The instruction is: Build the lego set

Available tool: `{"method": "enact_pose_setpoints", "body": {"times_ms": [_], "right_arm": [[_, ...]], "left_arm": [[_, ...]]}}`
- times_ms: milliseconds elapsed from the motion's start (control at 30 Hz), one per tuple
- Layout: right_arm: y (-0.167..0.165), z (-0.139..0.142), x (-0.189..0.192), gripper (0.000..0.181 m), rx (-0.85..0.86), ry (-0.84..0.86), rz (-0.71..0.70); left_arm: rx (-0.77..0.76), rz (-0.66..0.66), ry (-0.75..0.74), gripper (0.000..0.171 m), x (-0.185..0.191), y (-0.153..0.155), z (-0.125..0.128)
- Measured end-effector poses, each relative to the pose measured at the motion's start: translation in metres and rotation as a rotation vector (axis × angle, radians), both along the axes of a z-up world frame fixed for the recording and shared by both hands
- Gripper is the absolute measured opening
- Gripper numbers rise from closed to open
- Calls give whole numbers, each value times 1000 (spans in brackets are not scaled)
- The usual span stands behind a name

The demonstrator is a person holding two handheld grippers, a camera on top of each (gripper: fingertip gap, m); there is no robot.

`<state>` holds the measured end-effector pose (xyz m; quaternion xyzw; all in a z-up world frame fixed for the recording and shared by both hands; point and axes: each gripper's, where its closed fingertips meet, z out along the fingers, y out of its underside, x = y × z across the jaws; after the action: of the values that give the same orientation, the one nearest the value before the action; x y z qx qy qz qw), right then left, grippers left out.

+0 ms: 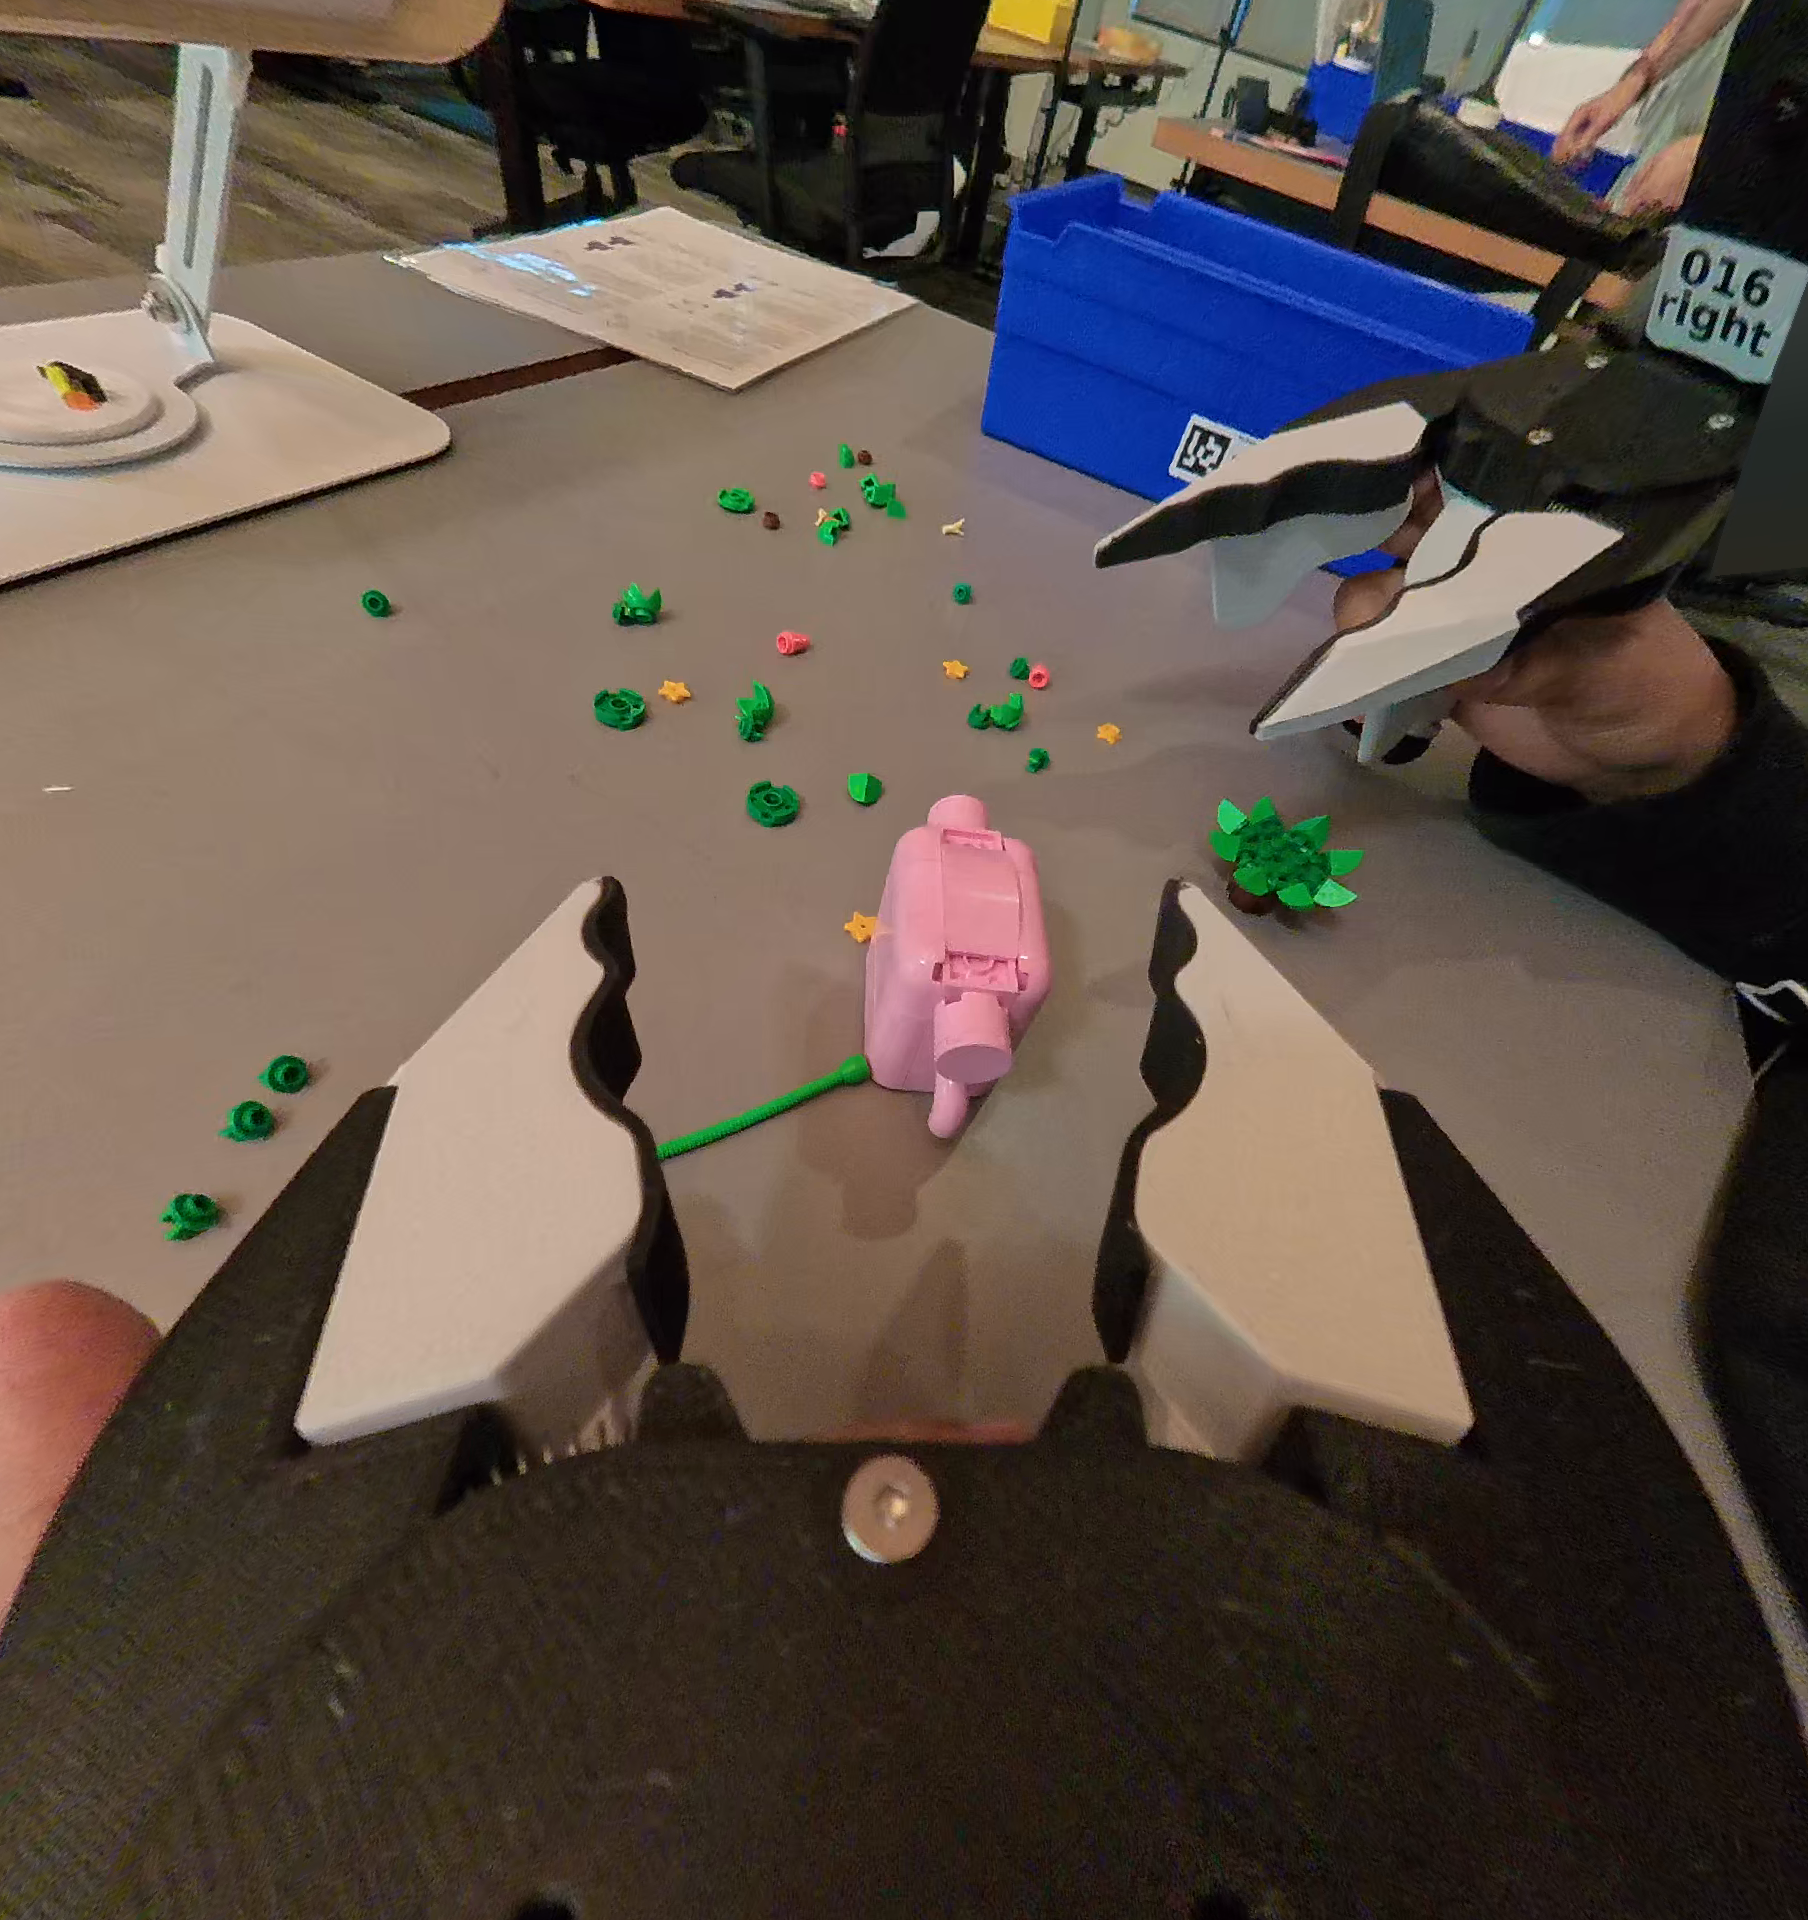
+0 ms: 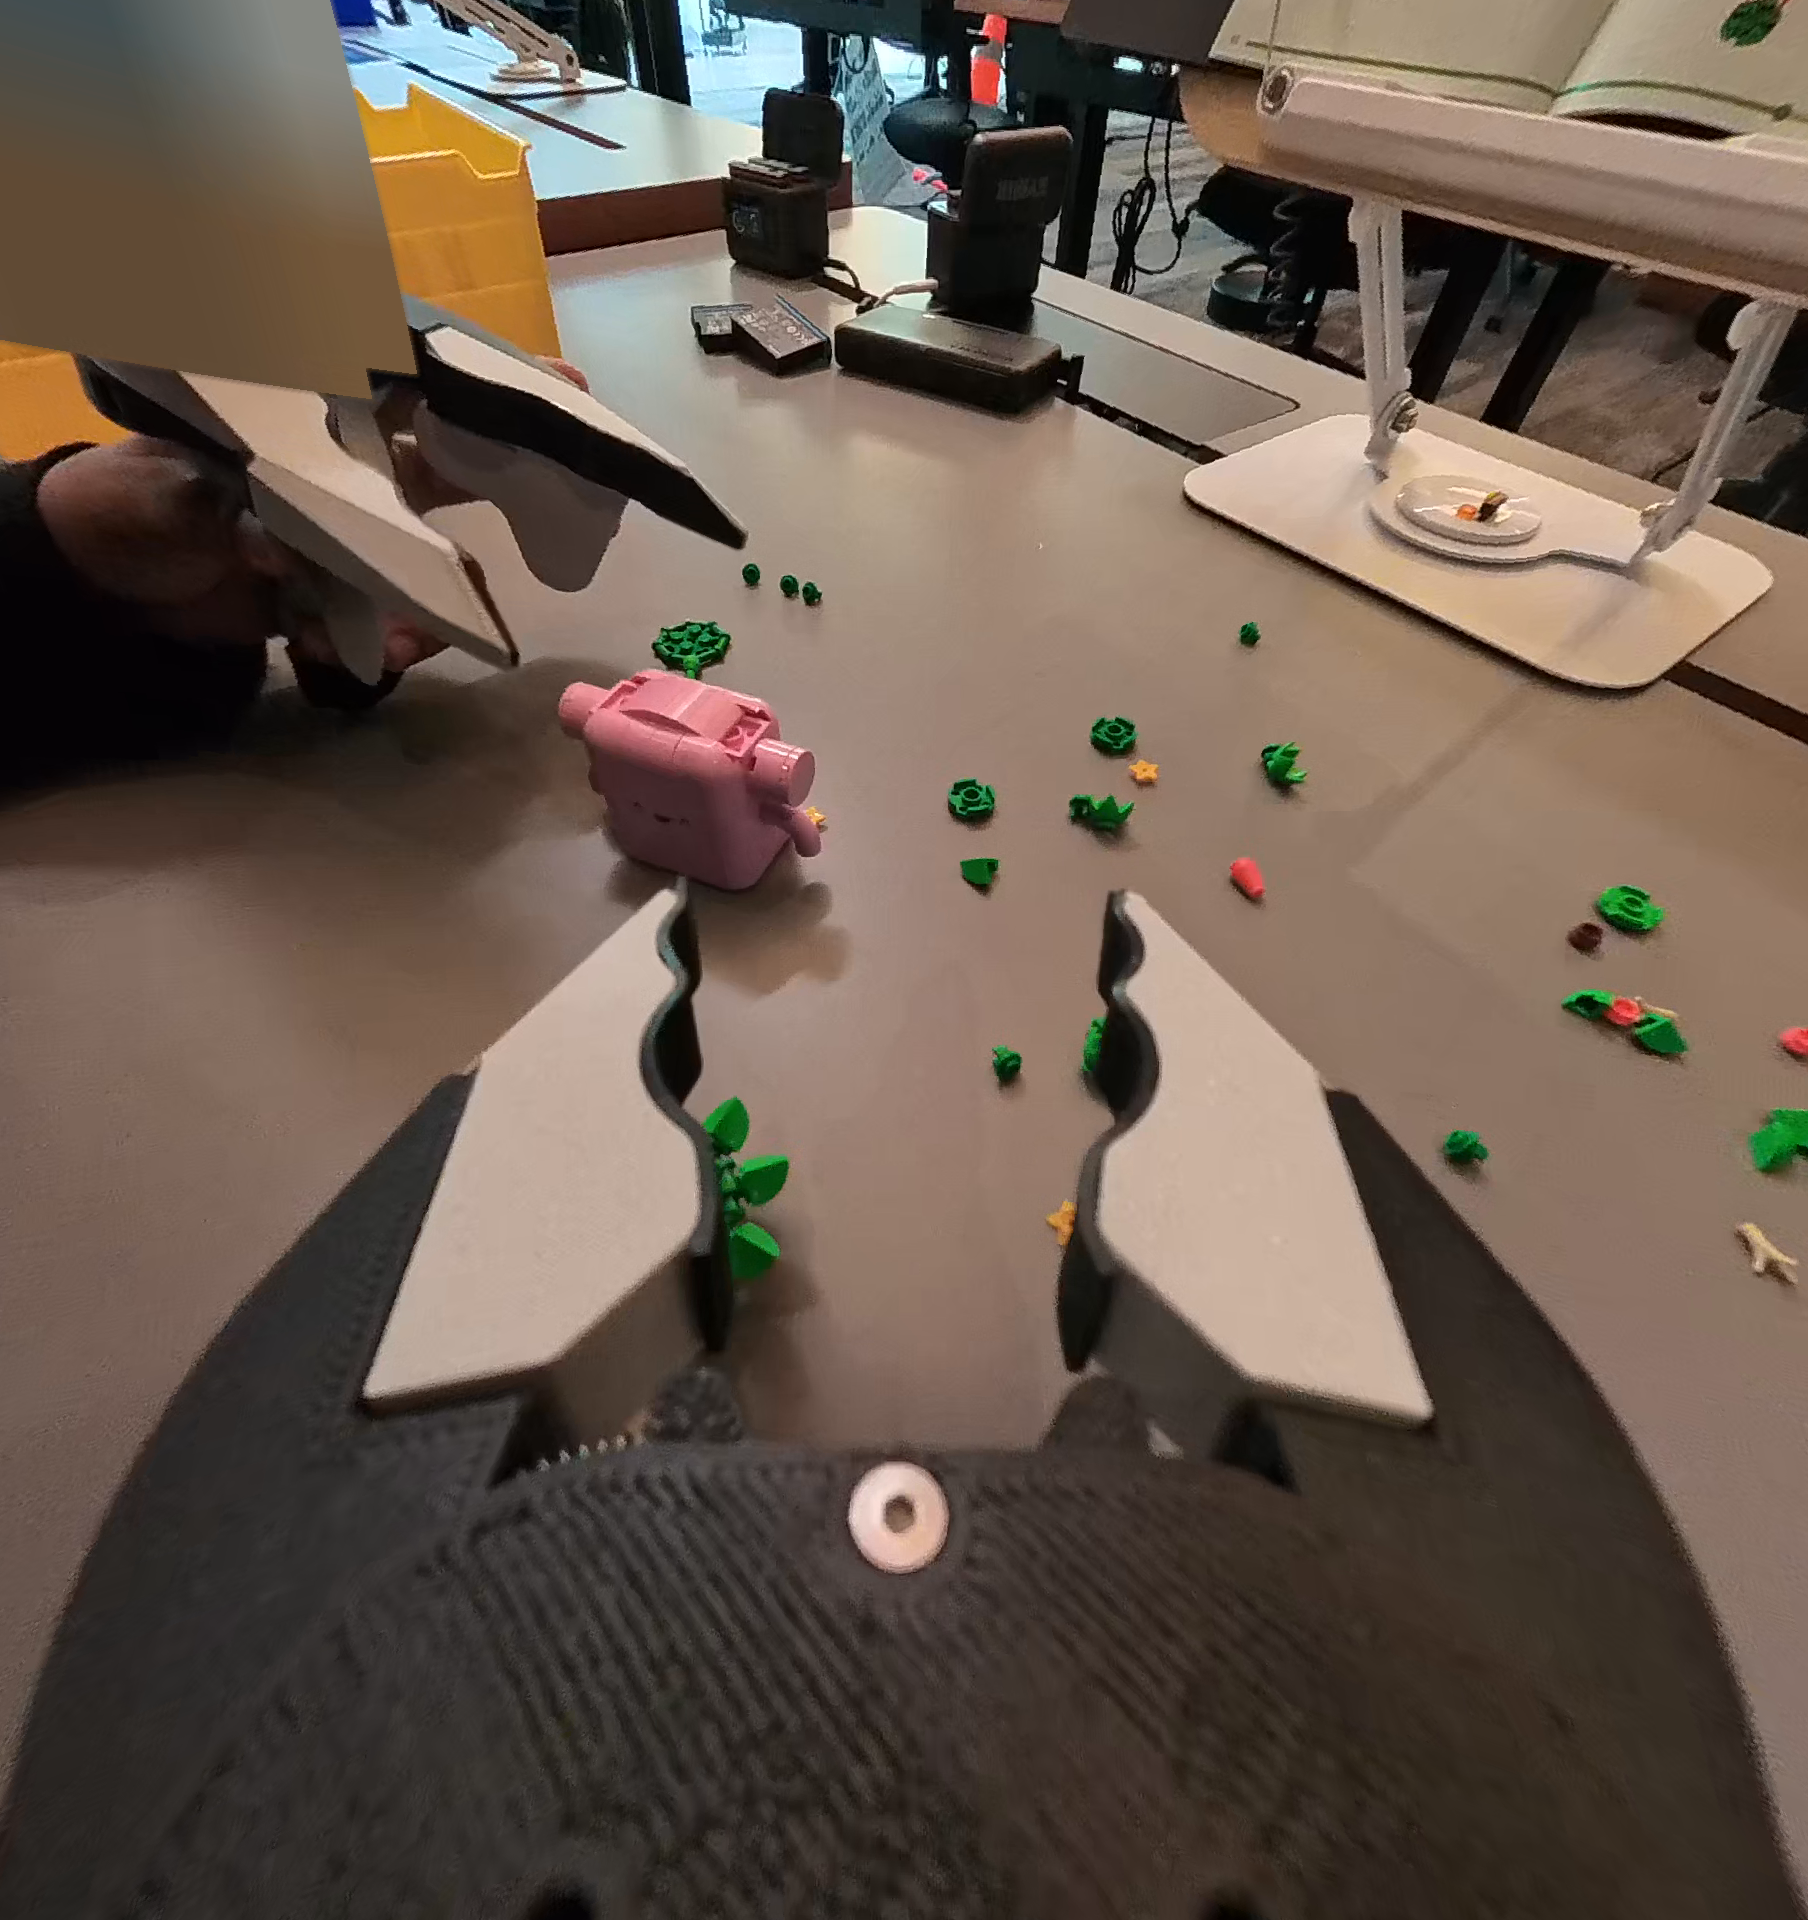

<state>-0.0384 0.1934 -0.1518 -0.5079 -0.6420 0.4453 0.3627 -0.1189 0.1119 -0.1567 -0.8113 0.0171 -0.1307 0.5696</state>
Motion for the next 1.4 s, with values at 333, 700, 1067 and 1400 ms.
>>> {"method": "enact_pose_setpoints", "body": {"times_ms": [333,700,1067,1400], "right_arm": [[5,-3,8,76,-20,13,-41],[7,19,21,71,-170,149,-33],[5,16,24,92,-179,128,-67],[6,13,22,92,-201,112,-62]], "left_arm": [[-45,-3,111,101,7,3,-8],[-179,82,60,114,-10,5,-27],[-42,172,105,111,-44,-15,-6],[34,125,-98,111,-37,-17,6]]}}
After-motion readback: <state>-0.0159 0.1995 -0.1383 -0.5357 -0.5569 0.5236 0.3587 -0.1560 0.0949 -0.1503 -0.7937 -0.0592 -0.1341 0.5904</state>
